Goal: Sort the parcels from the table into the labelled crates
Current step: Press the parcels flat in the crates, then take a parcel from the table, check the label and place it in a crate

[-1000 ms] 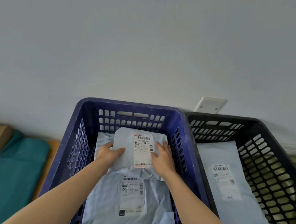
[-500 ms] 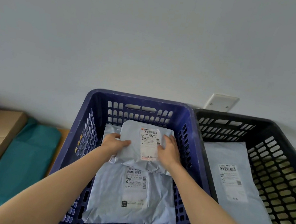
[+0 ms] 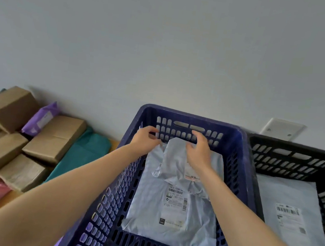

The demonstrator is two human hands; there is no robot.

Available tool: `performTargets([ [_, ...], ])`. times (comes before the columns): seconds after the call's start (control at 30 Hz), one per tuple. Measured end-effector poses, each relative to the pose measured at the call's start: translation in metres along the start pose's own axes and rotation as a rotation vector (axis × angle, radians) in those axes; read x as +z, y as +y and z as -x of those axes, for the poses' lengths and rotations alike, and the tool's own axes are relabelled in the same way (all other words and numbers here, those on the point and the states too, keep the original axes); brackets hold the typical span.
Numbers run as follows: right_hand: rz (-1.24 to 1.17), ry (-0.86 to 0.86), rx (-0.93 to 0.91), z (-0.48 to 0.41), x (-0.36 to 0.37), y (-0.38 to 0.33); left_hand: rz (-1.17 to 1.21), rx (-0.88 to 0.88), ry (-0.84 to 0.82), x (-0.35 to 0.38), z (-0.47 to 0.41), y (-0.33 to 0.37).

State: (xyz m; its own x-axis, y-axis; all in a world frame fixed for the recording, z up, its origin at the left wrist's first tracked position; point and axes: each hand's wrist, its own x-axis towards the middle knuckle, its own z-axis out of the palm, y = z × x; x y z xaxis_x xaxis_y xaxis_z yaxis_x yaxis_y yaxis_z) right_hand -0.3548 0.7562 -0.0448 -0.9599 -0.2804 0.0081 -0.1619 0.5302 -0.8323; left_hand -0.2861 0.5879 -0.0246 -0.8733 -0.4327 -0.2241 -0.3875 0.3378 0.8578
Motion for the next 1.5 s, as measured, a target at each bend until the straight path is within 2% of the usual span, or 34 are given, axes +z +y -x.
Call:
performTargets([
  [0.2, -0.101, 0.039, -0.067, 0.015, 0.024, -0.046, 0.052, 0.18, 0.089, -0.048, 0.026, 0.024],
  [0.37, -0.115, 0.02, -0.116, 0.04, 0.044, -0.085, 0.081, 0.244, 0.146, -0.099, 0.052, 0.028],
  [0.57, -0.093, 0.037, -0.144, 0.086, 0.08, -0.127, 0.095, 0.261, 0.152, -0.167, 0.091, -0.001],
  [0.83, -0.087, 0.113, -0.159, 0.162, 0.148, -0.179, 0.062, 0.294, 0.108, -0.262, 0.146, -0.075],
  [1.2, -0.004, 0.178, -0.053, 0.255, 0.232, -0.198, -0.002, 0.236, 0.063, -0.345, 0.198, -0.164],
  [1.5, 0.083, 0.115, 0.066, 0.273, 0.28, -0.181, 0.019, 0.116, -0.032, -0.342, 0.194, -0.234],
])
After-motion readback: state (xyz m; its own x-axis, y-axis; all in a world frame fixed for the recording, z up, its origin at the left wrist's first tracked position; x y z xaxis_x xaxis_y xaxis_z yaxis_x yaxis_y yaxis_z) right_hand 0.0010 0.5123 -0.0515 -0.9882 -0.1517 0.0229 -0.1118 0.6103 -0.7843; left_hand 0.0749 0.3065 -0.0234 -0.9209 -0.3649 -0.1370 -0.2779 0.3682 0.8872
